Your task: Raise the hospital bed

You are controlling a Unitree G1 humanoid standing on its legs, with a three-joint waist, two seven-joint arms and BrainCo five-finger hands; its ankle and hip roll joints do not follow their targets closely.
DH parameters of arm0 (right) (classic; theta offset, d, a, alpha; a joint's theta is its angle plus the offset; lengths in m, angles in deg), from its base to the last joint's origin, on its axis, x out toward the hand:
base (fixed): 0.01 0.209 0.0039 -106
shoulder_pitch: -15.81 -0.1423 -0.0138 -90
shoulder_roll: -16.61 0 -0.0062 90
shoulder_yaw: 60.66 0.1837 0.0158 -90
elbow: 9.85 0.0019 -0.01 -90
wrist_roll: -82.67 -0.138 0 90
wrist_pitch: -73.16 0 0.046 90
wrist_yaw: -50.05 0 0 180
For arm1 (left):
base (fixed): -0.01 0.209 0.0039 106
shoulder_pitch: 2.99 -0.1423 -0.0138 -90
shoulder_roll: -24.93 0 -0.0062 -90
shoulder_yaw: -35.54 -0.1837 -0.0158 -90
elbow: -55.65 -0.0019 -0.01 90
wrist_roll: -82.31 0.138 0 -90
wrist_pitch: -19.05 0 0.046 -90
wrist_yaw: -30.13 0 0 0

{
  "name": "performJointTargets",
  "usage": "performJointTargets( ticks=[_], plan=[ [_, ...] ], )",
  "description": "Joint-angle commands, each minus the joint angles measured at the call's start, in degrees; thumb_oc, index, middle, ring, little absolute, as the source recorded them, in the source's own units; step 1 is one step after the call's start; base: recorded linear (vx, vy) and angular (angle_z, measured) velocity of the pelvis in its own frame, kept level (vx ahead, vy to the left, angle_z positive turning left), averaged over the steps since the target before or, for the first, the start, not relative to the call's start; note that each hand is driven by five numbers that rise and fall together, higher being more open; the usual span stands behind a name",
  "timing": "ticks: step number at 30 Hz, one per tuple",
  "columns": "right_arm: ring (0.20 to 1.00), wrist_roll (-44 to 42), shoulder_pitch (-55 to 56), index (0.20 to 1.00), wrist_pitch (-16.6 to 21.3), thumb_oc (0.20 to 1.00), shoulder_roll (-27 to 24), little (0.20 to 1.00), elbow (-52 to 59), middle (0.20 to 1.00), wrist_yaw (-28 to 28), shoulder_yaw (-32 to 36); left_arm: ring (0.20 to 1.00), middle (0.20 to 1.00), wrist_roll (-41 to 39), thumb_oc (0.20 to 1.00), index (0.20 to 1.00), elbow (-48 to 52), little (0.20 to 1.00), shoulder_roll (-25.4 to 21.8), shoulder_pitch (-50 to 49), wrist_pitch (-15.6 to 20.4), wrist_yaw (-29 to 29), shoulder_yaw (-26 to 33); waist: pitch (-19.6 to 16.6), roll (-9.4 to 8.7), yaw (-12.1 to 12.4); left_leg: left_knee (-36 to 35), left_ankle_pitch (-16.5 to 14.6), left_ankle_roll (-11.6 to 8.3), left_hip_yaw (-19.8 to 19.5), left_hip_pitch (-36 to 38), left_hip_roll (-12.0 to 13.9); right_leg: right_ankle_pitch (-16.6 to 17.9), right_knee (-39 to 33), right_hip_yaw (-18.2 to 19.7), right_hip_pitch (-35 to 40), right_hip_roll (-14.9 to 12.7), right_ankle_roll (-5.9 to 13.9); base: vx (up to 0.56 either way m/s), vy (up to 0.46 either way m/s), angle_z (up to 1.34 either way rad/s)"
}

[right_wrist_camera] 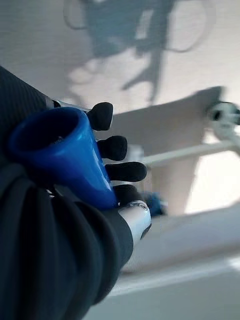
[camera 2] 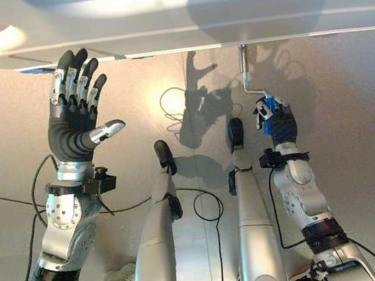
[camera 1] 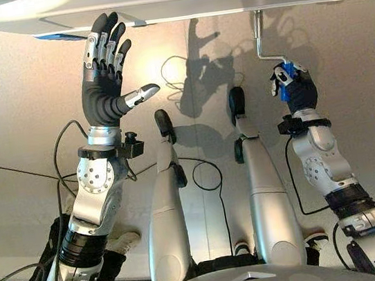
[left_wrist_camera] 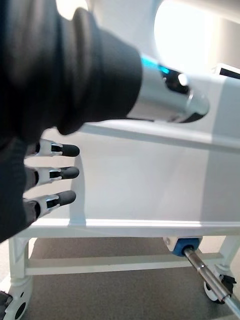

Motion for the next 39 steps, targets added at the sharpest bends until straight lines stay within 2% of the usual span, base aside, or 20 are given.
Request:
performJointTargets(
  ticks=[1,2,3,4,7,8,9,10,11,13,14,15,17,19,21,27,30,31,32,39],
  plan=[
    [0.2,-2.1,-5.5,0.2,6.1,0.2,-9.8,0.2,-7.5,0.2,11.6,14.3,1.0,1.0,-1.2,1.0,1.0,7.1,1.0,-2.8,0.2,3.6,-1.8,-0.2,-1.1,0.38,-0.6,4.5,-5.6,0.6,-2.5,1.5,-0.6,1.7,-6.5,-2.6,4.0,2.6,3.98,0.0,0.0,0.0],
    [0.2,-2.1,-5.9,0.2,6.1,0.2,-9.9,0.2,-7.7,0.2,11.6,14.2,1.0,1.0,-1.2,1.0,1.0,7.1,1.0,-2.7,0.4,3.6,-1.8,-0.1,-1.1,0.39,-0.7,4.4,-5.2,0.61,-2.5,1.0,-0.7,2.3,-6.6,-2.5,3.6,2.6,3.92,0.0,0.0,0.0],
    [0.2,-4.1,-8.4,0.2,4.5,0.2,-11.5,0.2,-16.1,0.2,10.5,12.6,1.0,1.0,-1.8,1.0,1.0,7.2,1.0,-3.1,0.6,3.5,-1.7,-1.7,-1.1,0.79,0.0,4.6,-5.6,0.59,-2.7,1.1,-0.7,1.7,-6.0,-2.8,3.5,2.4,3.9,0.0,0.0,0.0],
    [0.2,-4.4,-8.9,0.2,4.6,0.2,-11.7,0.2,-16.5,0.2,10.3,12.5,1.0,1.0,-1.8,1.0,1.0,7.2,1.0,-3.0,0.8,3.5,-1.7,-1.6,-1.1,0.8,-0.1,4.6,-5.2,0.6,-2.7,0.6,-0.7,2.2,-6.2,-2.7,3.0,2.4,3.83,0.0,0.0,0.0],
    [0.2,-4.5,-14.8,0.2,0.4,0.2,-15.5,0.2,-31.7,0.2,9.1,7.6,1.0,1.0,-2.4,1.0,1.0,7.3,1.0,-3.9,1.6,3.3,-1.2,-4.1,-1.1,1.58,1.1,5.3,-5.6,0.6,-3.2,-0.4,-0.9,1.5,-5.1,-3.2,2.3,2.1,3.82,0.01,0.01,0.01],
    [0.2,-4.7,-15.4,0.2,0.5,0.2,-15.7,0.2,-32.0,0.2,8.9,7.4,1.0,1.0,-2.4,1.0,1.0,7.2,1.0,-3.9,1.8,3.3,-1.2,-3.9,-1.1,1.6,1.0,5.3,-5.2,0.61,-3.2,-1.0,-1.0,2.0,-5.2,-3.2,1.8,2.1,3.76,-0.02,0.022,0.05],
    [0.2,-4.4,-18.6,0.2,-1.5,0.2,-16.6,0.2,-38.5,0.2,7.8,4.8,1.0,1.0,-2.7,1.0,1.0,6.9,1.0,-3.9,2.6,3.2,-1.1,-5.3,-1.1,2.06,1.5,5.7,-5.2,0.65,-3.5,-1.8,-1.1,1.8,-4.8,-3.6,1.4,1.7,3.71,0.0,0.019,0.05],
    [0.2,-3.1,-19.6,0.2,-3.4,0.2,-17.2,0.2,-42.2,0.2,7.1,3.1,1.0,1.0,-2.7,1.0,1.0,6.9,1.0,-4.2,2.9,3.1,-1.1,-6.0,-1.1,2.29,1.9,6.0,-5.7,0.67,-3.7,-1.8,-1.2,1.2,-4.5,-3.8,1.6,1.6,3.74,0.0,0.02,0.06],
    [0.2,-3.2,-20.1,0.2,-3.3,0.2,-17.3,0.2,-42.5,0.2,7.0,2.9,1.0,1.0,-2.6,1.0,1.0,6.9,1.0,-4.2,3.2,3.1,-1.1,-5.8,-1.1,2.32,1.8,6.0,-5.3,0.69,-3.7,-2.4,-1.3,1.7,-4.7,-3.8,1.1,1.5,3.68,0.01,0.016,0.06],
    [0.2,-1.4,-23.8,0.2,-7.1,0.2,-18.1,0.2,-51.2,0.2,4.9,-0.5,1.0,1.0,-3.0,1.0,1.0,6.7,1.0,-4.0,4.3,2.8,-0.9,-7.3,-1.1,3.19,2.9,6.9,-5.8,0.86,-4.3,-3.4,-1.6,1.0,-3.8,-4.2,0.7,1.1,3.73,0.0,0.018,0.06],
    [0.2,-1.4,-24.1,0.2,-7.0,0.2,-18.2,0.2,-51.5,0.2,4.7,-0.7,1.0,1.0,-3.0,1.0,1.0,6.7,1.0,-4.0,4.4,2.8,-0.9,-7.3,-1.1,3.27,2.9,7.0,-5.8,0.86,-4.3,-3.5,-1.6,1.0,-3.7,-4.3,0.6,1.1,3.73,-0.01,0.031,0.1],
    [0.2,1.1,-26.6,0.2,-9.7,0.2,-18.3,0.2,-55.8,0.2,3.7,-3.3,1.0,1.0,-3.1,1.0,1.0,6.4,1.0,-3.5,5.3,2.6,-0.8,-8.4,-1.1,3.78,3.9,7.9,-6.0,1.19,-4.6,-4.8,-2.0,0.8,-3.1,-4.5,-0.4,0.6,3.64,0.0,0.027,0.14],
    [0.2,3.9,-28.8,0.2,-11.3,0.2,-18.0,0.2,-58.6,0.2,3.1,-5.4,1.0,1.0,-3.0,1.0,1.0,6.3,1.0,-3.1,6.0,2.4,-0.7,-8.7,-1.1,4.31,4.6,8.7,-6.2,1.47,-5.0,-6.3,-2.3,0.7,-2.4,-4.6,-1.4,0.3,3.63,0.0,0.03,0.17],
    [0.2,4.0,-29.8,0.2,-11.7,0.2,-17.3,0.2,-59.0,0.2,3.3,-5.7,1.0,1.0,-2.6,1.0,1.0,6.3,1.0,-2.7,6.3,2.4,-0.5,-8.6,-1.1,4.57,4.8,9.4,-6.4,1.57,-5.2,-7.2,-2.5,0.5,-1.9,-4.7,-2.0,0.1,3.6,0.0,0.022,0.19],
    [0.2,8.2,-32.0,0.2,-14.5,0.2,-13.7,0.2,-62.3,0.2,2.0,-8.6,1.0,1.0,-3.1,1.0,1.0,5.9,1.0,-1.4,7.9,2.0,-0.5,-9.4,-1.1,5.4,6.1,10.9,-6.7,1.95,-5.6,-9.5,-3.3,0.4,-0.9,-4.8,-3.4,-0.5,3.52,-0.01,0.044,0.13],
    [0.2,12.3,-36.4,0.2,-16.9,0.2,-6.8,0.2,-62.9,0.2,1.9,-11.5,1.0,1.0,-2.8,1.0,1.0,6.0,1.0,0.1,9.4,1.1,0.6,-9.0,-1.1,6.23,7.7,13.3,-7.3,2.69,-6.2,-13.1,-4.5,0.1,0.8,-4.9,-6.0,-1.5,3.48,0.01,0.056,0.11],
    [0.2,16.3,-39.6,0.2,-18.7,0.2,-1.2,0.2,-62.3,0.2,1.1,-14.4,1.0,1.0,-1.9,1.0,1.0,5.5,1.0,0.7,10.8,0.3,2.1,-8.5,-1.1,6.95,8.6,14.4,-7.6,3.02,-6.0,-15.0,-5.3,0.2,1.2,-4.8,-7.1,-2.5,3.7,0.02,0.091,0.07],
    [0.2,16.3,-39.6,0.2,-18.7,0.2,-1.2,0.2,-62.3,0.2,1.1,-14.4,1.0,1.0,-1.9,1.0,1.0,5.5,1.0,0.7,10.8,0.3,2.1,-8.5,-1.1,6.94,8.6,14.4,-7.6,3.02,-6.0,-15.0,-5.3,0.2,1.2,-4.8,-7.1,-2.5,3.7,0.02,0.094,0.02],
    [0.2,18.3,-40.9,0.2,-19.4,0.2,2.2,0.2,-61.9,0.2,0.4,-16.1,1.0,1.0,-2.0,1.0,1.0,5.5,1.0,1.2,11.3,0.3,2.6,-8.1,-1.1,7.13,8.9,14.6,-7.7,3.17,-6.0,-15.4,-5.7,0.4,0.8,-4.7,-7.2,-2.8,3.76,0.02,0.097,-0.01],
    [0.2,22.0,-43.9,0.2,-19.0,0.2,11.7,0.2,-57.5,0.2,-0.8,-21.3,1.0,1.0,-2.0,1.0,1.0,5.0,1.0,3.0,12.2,0.7,4.0,-7.2,-1.1,7.58,9.8,14.7,-7.8,3.38,-5.8,-15.8,-6.8,1.5,-0.8,-4.4,-6.5,-3.9,4.48,0.01,0.088,0.01]
  ],
)
